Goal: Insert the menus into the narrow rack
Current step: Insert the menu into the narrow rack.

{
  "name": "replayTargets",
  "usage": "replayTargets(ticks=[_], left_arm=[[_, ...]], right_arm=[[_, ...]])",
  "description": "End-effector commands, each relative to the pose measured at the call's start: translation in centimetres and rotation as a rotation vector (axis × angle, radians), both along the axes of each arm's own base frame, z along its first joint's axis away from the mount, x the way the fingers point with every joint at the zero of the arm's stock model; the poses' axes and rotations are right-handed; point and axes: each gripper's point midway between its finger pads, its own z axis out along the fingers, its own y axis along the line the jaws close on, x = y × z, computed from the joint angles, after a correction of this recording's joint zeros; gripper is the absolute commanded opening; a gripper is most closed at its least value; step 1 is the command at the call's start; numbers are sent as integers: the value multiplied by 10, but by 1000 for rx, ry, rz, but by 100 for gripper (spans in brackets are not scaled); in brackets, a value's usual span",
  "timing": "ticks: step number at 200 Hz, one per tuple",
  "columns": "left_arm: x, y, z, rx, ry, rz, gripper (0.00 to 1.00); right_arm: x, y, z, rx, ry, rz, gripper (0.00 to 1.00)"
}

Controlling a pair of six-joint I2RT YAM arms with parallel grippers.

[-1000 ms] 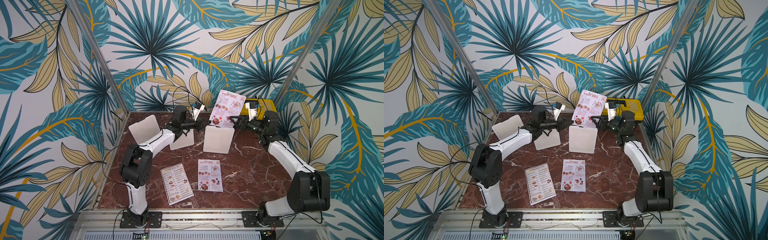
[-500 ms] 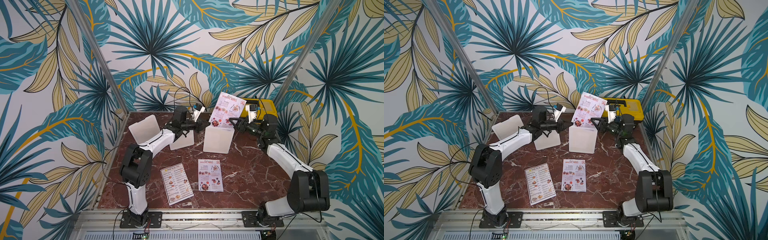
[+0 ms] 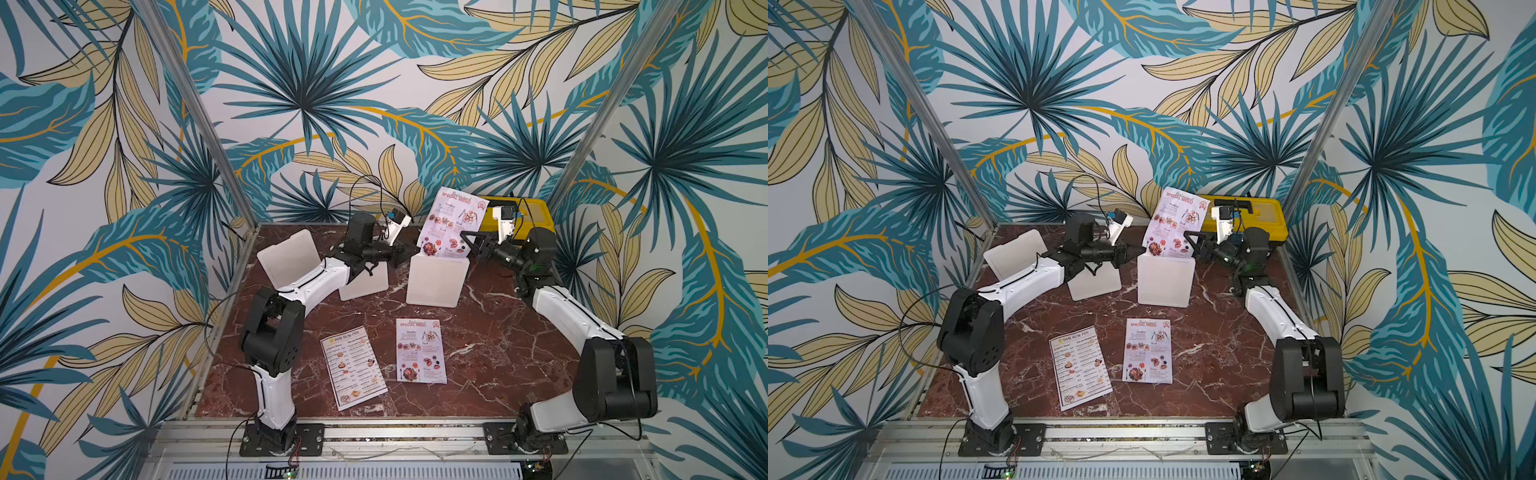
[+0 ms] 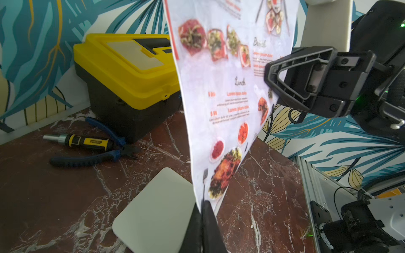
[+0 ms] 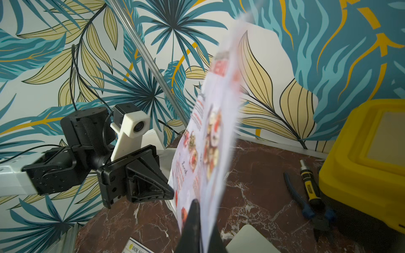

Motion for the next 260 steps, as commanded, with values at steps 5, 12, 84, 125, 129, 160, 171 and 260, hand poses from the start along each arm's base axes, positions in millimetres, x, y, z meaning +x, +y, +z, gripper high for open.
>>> replayTargets(ticks=[5, 12, 84, 125, 129, 160, 171, 260], left_arm=[[-1, -2, 4, 8, -11, -4, 13], [-1, -1, 5, 8, -13, -1, 17], [-5, 13, -1, 53, -35, 76, 46], [-9, 19, -21, 88, -8, 99, 44], [-9, 20, -23, 93, -7, 102, 44], [-7, 19, -34, 100, 15, 101, 35], [-5, 18, -37, 103, 23, 101, 33], [13, 9, -36, 93, 17, 106, 21]], right_arm=[[-2, 1, -8, -27, -5, 19, 0], [-3, 1, -10, -33, -3, 23, 0], [0, -3, -15, -59, 19, 17, 0], [8, -4, -22, -81, 62, 12, 0], [8, -4, -22, -80, 63, 12, 0], [11, -6, -20, -85, 72, -1, 0], [11, -7, -19, -88, 71, -8, 0], [14, -20, -24, -175, 110, -129, 0]])
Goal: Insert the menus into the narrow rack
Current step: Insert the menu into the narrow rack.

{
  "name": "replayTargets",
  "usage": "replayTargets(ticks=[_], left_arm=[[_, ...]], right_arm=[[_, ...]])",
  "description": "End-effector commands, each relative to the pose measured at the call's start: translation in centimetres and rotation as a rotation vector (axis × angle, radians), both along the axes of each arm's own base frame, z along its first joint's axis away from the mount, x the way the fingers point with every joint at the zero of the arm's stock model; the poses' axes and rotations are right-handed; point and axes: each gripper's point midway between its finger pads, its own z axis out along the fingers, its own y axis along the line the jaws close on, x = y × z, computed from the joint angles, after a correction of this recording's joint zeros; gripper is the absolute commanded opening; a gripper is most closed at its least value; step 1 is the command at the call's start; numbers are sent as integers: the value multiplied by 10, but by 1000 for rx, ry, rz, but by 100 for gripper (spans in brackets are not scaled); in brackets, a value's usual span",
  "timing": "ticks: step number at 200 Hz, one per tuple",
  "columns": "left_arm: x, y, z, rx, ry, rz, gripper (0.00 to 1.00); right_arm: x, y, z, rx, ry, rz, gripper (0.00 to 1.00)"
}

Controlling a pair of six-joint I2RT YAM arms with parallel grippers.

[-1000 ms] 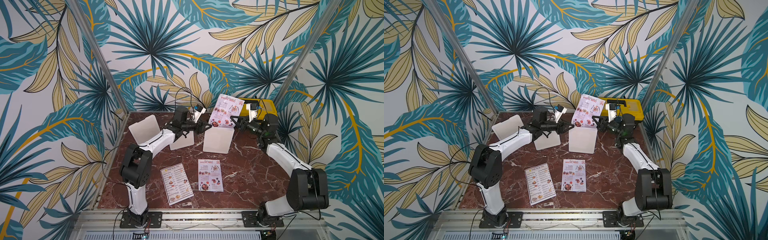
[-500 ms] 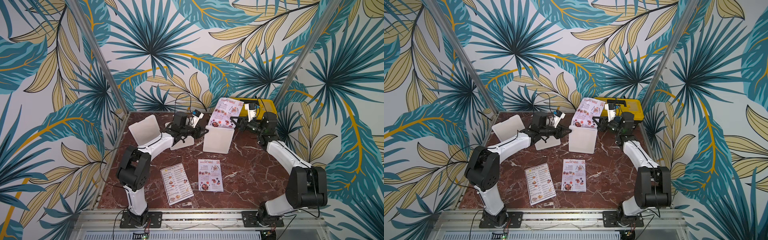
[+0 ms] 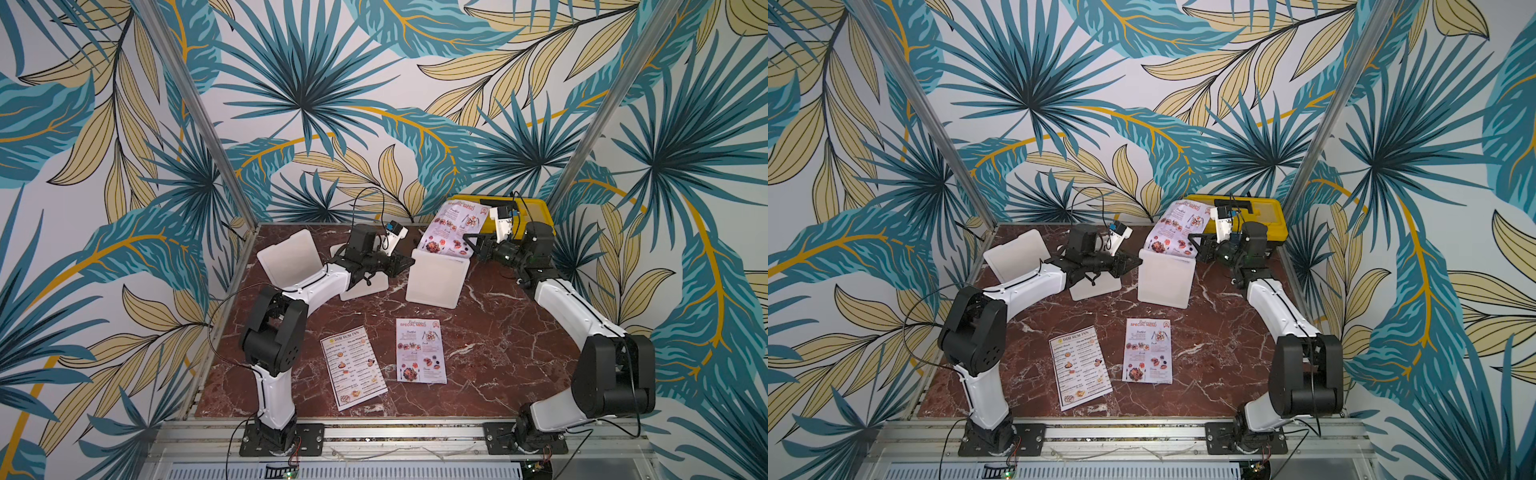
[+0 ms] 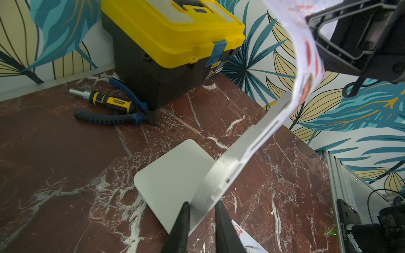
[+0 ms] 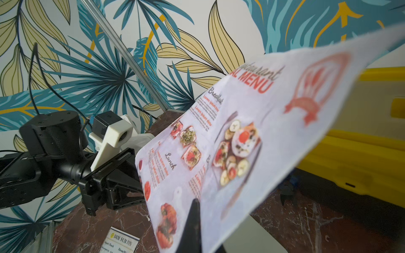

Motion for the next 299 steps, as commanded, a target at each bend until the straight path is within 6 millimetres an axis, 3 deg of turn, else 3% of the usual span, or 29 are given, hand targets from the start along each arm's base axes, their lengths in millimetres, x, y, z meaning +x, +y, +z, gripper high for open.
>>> replayTargets(ticks=[1, 55, 92, 138, 221, 264, 299], left_arm=[[8, -4, 15, -14, -46, 3, 21], [5, -4, 26, -27, -60, -8, 27], [3, -4, 30, -36, -59, -15, 31], [1, -3, 37, -43, -68, -13, 34], [1, -3, 32, -34, -67, -9, 34], [2, -3, 33, -35, -67, -9, 33], [0, -2, 34, -35, -71, -13, 34]], right_arm=[[-2, -2, 6, -46, -9, -31, 0], [-1, 15, 6, -116, -10, -11, 0], [-2, 17, 10, -120, -21, -15, 0], [3, 2, -3, -168, 22, -106, 0], [2, -7, -3, -234, 45, -147, 0], [3, 17, -11, -255, 49, -82, 0], [7, 14, -18, -288, 62, -95, 0]])
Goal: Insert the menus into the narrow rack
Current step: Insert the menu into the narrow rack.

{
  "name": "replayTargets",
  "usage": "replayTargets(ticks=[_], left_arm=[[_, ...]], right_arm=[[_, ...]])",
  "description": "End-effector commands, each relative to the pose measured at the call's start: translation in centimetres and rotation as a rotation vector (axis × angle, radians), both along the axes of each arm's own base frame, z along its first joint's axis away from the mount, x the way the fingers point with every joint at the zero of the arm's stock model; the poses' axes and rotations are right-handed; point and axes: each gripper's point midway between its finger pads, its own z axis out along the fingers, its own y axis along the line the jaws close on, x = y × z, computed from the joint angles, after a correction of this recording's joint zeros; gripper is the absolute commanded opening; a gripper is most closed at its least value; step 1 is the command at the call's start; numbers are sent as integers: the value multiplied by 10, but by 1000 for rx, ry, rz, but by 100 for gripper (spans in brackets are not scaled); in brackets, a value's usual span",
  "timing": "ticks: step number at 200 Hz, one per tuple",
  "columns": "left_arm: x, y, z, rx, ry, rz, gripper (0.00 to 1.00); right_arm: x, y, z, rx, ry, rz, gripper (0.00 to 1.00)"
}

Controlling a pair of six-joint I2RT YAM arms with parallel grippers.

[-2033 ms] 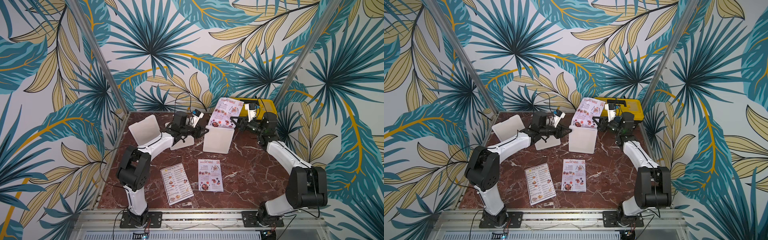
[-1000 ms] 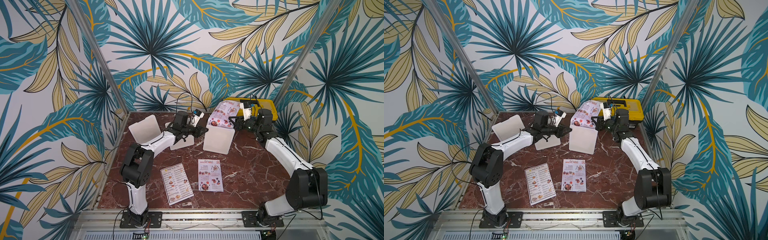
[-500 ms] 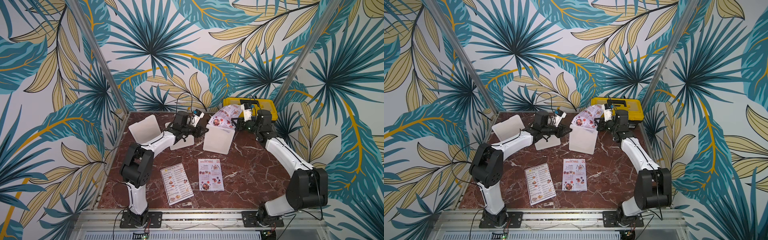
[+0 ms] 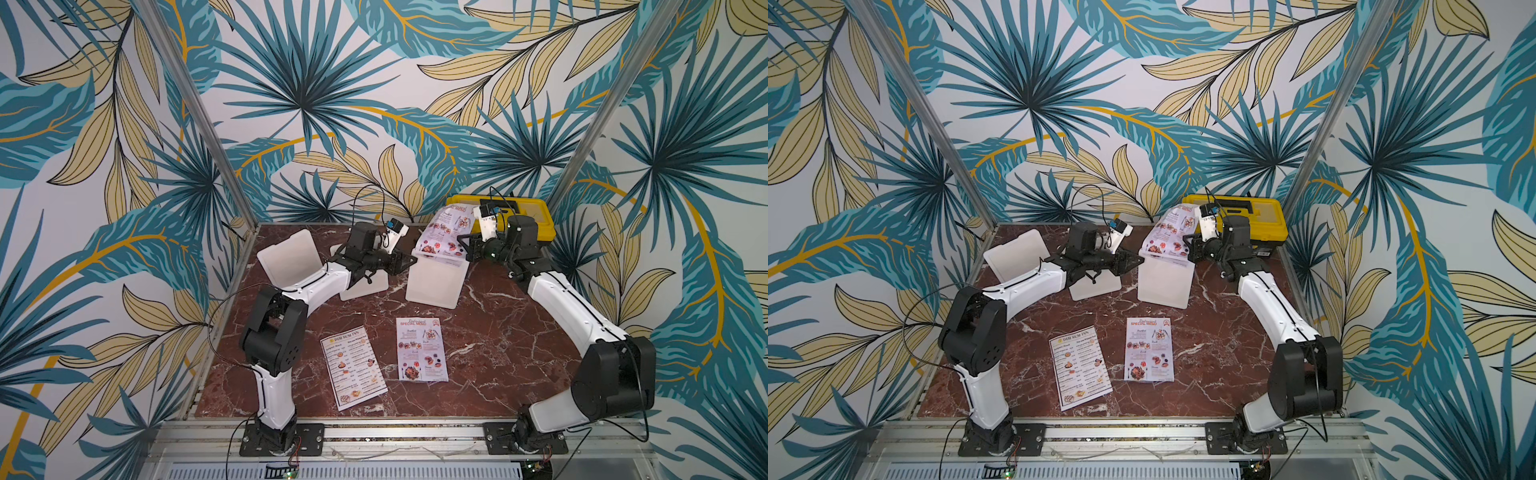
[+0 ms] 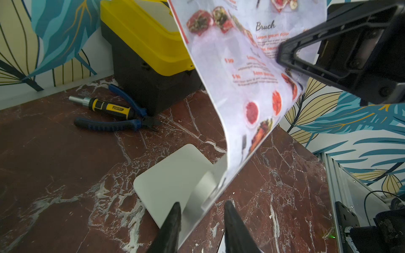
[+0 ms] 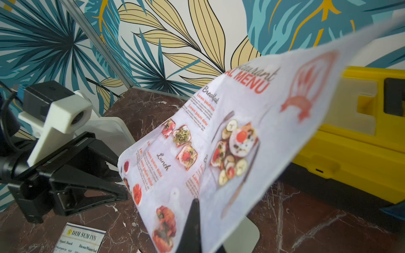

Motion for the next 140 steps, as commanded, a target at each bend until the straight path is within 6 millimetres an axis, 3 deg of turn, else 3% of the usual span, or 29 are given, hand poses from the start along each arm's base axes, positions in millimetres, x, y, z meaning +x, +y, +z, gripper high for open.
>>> replayTargets(ticks=[1, 53, 112, 140], left_arm=[[-2, -1, 26, -24, -60, -9, 34], [-10, 3, 38, -30, -85, -13, 43], [-8, 3, 38, -32, -85, -13, 43], [-7, 3, 35, -32, -77, -16, 43]], right_arm=[[2, -3, -10, -46, 26, -12, 0], [-5, -9, -2, -92, 2, -19, 0], [-23, 19, -5, -24, -22, 154, 0], [-25, 21, -10, -11, -26, 166, 0]])
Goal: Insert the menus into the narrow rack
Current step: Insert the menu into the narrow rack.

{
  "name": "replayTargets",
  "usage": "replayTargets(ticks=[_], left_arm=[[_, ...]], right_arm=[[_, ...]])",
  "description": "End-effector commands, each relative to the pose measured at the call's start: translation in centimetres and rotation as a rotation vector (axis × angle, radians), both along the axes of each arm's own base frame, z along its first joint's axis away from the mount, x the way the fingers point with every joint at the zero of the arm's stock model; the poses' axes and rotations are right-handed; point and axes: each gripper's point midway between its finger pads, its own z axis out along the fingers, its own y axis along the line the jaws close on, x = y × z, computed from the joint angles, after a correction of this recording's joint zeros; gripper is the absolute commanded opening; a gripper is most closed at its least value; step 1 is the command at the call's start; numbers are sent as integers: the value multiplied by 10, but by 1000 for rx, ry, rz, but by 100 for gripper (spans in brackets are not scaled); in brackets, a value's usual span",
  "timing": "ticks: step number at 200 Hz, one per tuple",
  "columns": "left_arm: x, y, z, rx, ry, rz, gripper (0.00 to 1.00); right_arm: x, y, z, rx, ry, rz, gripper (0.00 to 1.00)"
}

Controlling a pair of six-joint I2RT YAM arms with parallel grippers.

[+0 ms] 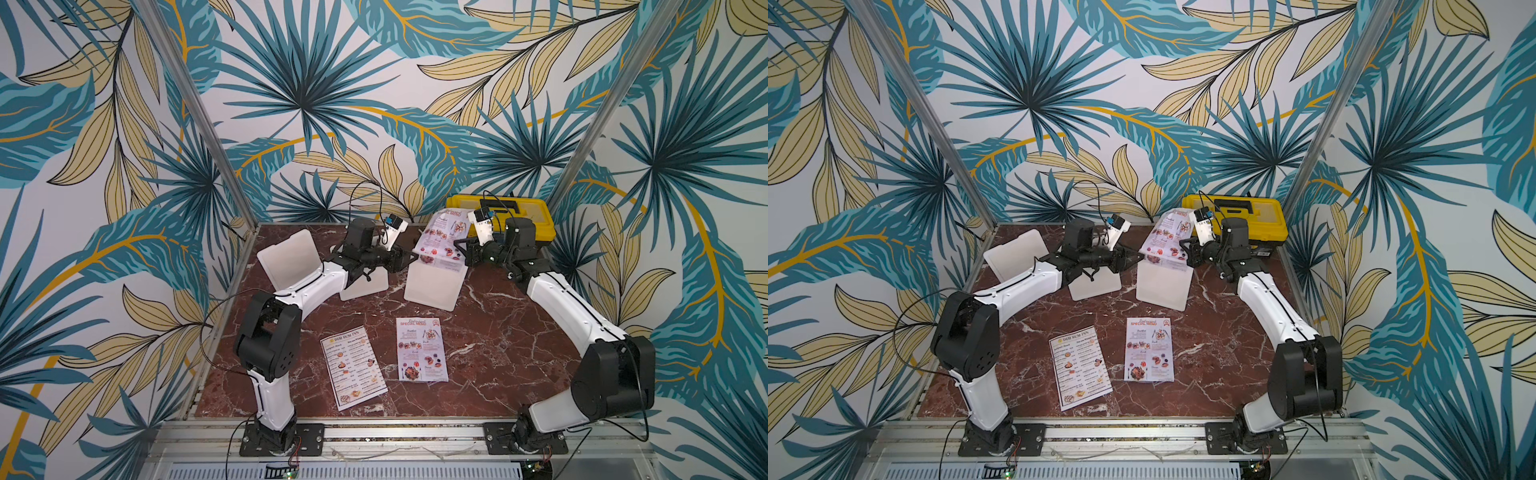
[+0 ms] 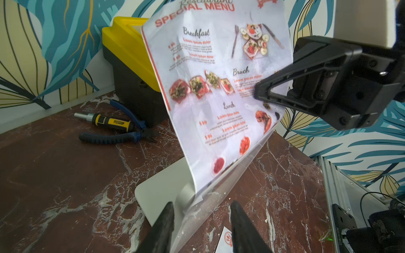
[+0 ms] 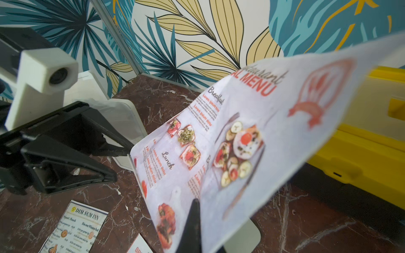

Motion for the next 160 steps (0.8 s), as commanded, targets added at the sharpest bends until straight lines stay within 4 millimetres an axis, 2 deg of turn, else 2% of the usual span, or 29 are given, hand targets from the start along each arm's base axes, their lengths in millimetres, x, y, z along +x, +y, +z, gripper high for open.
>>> replayTargets(ticks=[1, 10, 24, 33, 51, 85, 160], left_arm=[[-2, 1, 10, -11, -29, -15, 43], [-3, 0, 11, -14, -28, -19, 43], [-4, -1, 11, -17, -26, -26, 43], [-4, -2, 11, -18, -27, -32, 43], [-4, -1, 9, -16, -25, -33, 42], [-4, -2, 7, -13, -24, -33, 42], [-4, -2, 7, -12, -30, -41, 40]], right_arm=[[-12, 9, 3, 21, -26, 61, 0], [-10, 8, 3, 21, -25, 54, 2], [-9, 8, 6, 31, -31, 50, 23], [-9, 11, 11, 47, -45, 60, 32], [-11, 18, 27, 103, -78, 98, 40], [-9, 27, 54, 178, -116, 143, 45], [-3, 18, 56, 242, -134, 132, 47]])
